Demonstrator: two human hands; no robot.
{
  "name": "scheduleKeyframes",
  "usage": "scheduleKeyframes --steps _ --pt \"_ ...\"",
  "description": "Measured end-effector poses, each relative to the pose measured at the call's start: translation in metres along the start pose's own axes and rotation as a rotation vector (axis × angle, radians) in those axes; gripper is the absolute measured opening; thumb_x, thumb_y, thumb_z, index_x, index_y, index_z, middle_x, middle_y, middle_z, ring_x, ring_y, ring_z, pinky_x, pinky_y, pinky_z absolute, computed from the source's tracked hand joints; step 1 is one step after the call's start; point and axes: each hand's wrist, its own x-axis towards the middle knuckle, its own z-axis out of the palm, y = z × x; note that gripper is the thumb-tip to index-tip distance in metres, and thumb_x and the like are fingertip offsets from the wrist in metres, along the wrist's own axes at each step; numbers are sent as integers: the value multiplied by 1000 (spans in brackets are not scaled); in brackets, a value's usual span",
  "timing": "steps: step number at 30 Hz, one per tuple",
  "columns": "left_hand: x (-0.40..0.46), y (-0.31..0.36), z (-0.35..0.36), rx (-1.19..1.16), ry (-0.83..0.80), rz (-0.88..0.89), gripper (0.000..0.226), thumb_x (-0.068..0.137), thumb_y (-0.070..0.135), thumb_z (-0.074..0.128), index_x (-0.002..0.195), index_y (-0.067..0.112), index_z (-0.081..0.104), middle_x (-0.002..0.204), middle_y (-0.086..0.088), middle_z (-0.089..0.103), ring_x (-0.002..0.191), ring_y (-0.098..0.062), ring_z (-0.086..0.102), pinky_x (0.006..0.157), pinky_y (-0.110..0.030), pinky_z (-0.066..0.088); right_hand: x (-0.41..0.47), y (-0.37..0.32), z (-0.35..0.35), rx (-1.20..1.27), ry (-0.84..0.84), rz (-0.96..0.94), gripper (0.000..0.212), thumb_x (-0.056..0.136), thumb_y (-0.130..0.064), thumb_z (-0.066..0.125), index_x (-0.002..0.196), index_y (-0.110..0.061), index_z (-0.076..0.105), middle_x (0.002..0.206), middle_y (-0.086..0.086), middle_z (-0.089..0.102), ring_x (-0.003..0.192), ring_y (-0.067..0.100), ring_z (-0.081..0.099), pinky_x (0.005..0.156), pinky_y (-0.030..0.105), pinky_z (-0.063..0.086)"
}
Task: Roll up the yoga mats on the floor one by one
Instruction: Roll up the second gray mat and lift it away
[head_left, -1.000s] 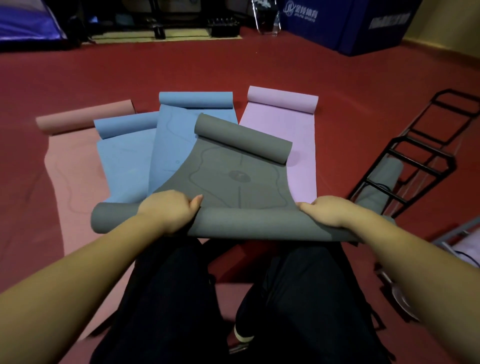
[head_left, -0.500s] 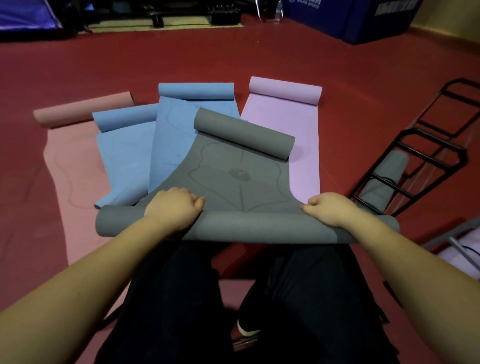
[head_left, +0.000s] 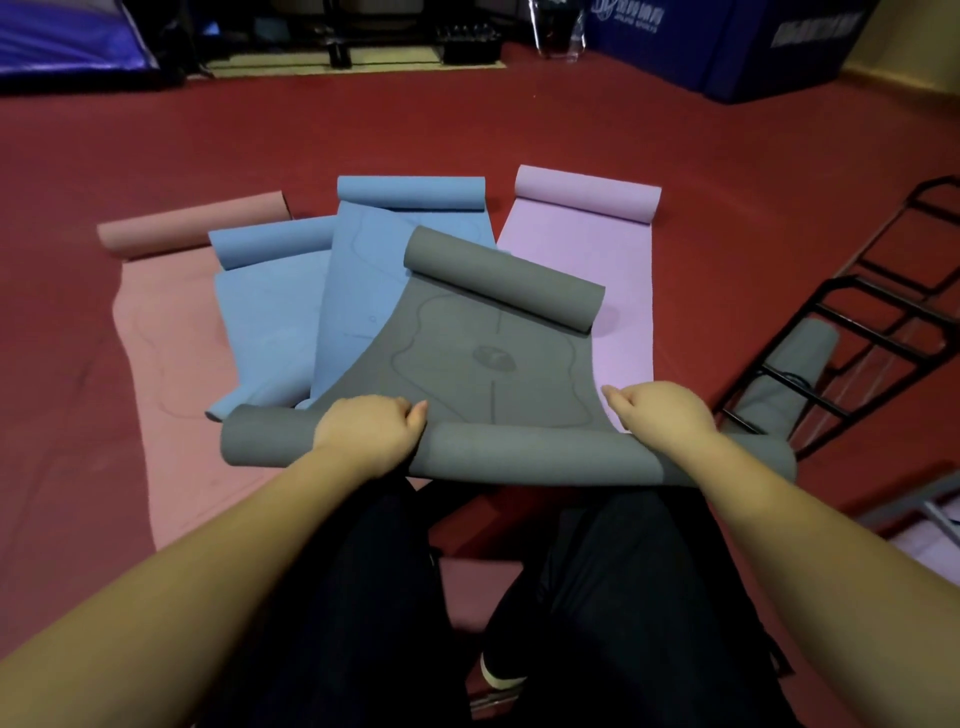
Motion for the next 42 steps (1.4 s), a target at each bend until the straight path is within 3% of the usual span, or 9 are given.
scheduleKeyframes --steps 7,12,16,18,21,27,35,39,42 --pt "34 -2 -9 -124 -381 -39 59 101 46 22 125 9 62 138 -16 55 124 -31 51 99 -40 37 -41 12 30 -94 337 -93 57 94 -61 35 70 -17 62 76 7 64 76 32 63 61 35 38" --pt "39 6 -16 -198 -507 -89 59 102 39 18 141 7 48 151 -18 41 136 -32 40 109 -37 30 -41 7 36 -127 415 -99 58 91 -59 36 70 -14 66 72 9 66 71 32 64 60 34 38" --pt "18 7 -7 58 -230 -87 73 97 55 6 138 16 53 135 -13 52 128 -33 44 96 -46 37 -31 7 29 -118 328 -29 54 96 -57 39 78 -15 68 87 7 69 87 30 64 62 32 32" --pt "1 3 8 107 -76 -14 78 92 61 7 105 17 69 105 -10 63 107 -32 57 79 -43 42 -26 6 28 -91 293 -13 55 96 -58 36 77 -16 66 87 7 69 88 29 64 62 31 32" --pt "-9 -8 19 15 52 31 71 90 64 18 72 14 65 79 -8 62 84 -35 62 68 -40 44 -20 3 23 -108 223 -8 58 97 -59 32 82 -17 69 93 8 70 92 30 63 64 31 35" --pt "1 3 -14 26 40 38 67 101 58 21 87 16 70 103 -10 70 100 -31 63 75 -35 44 -21 3 -7 -110 27 12 65 96 -61 26 101 -16 73 112 14 67 101 32 61 77 33 44" --pt "8 4 -33 -101 -387 -17 69 104 52 17 133 4 58 144 -20 50 132 -32 47 106 -37 33 -28 8 -26 48 -406 72 67 101 -54 29 142 -5 49 152 17 40 136 29 42 107 31 32" --pt "17 2 -32 -148 -470 -40 62 105 46 20 141 5 50 151 -19 41 137 -30 41 109 -34 29 -20 10 -12 49 -255 -23 47 98 -52 34 115 -21 65 121 8 56 119 29 51 97 36 42" --pt "26 2 -29 -189 -499 -52 59 104 45 24 144 7 47 153 -17 39 138 -30 40 109 -34 28 -20 12 -3 48 24 -44 45 98 -49 36 70 -20 57 82 3 60 84 29 57 63 33 40"
